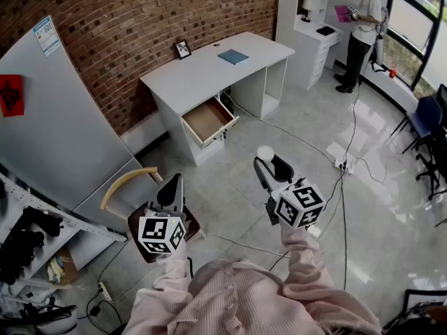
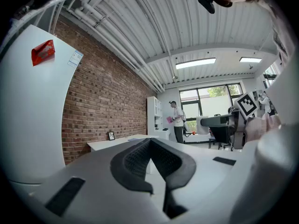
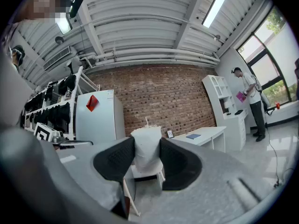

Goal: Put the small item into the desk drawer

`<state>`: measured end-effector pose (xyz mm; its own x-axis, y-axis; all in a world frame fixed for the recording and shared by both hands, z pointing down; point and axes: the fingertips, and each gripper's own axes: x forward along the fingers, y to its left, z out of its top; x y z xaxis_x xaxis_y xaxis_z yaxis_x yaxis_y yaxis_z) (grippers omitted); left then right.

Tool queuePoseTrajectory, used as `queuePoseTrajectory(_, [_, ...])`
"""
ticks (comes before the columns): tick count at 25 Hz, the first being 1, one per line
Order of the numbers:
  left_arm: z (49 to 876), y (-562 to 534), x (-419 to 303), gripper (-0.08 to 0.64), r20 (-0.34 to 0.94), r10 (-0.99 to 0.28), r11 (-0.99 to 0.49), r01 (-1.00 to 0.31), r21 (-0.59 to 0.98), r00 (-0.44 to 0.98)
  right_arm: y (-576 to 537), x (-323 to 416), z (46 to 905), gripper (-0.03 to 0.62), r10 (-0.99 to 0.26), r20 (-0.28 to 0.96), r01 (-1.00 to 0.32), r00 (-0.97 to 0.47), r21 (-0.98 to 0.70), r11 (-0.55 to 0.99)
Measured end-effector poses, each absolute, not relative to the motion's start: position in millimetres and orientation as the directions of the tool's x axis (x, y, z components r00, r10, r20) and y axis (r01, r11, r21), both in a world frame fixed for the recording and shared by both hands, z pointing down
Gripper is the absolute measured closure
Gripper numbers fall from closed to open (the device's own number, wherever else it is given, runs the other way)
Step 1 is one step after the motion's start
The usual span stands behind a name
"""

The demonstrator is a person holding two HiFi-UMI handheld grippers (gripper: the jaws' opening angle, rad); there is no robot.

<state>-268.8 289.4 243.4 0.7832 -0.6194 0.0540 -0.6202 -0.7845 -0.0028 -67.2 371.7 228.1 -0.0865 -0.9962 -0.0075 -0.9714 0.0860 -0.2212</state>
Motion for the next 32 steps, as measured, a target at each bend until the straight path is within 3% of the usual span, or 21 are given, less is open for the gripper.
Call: queuePoseTrajectory(32, [268,269,-230,0.560,0.081,-0.652,-0.753,-0.656,0.047,0.754,344,-23,257,0.423,-0.993,0.014,-0.954,-0.113,-0.281,0.105])
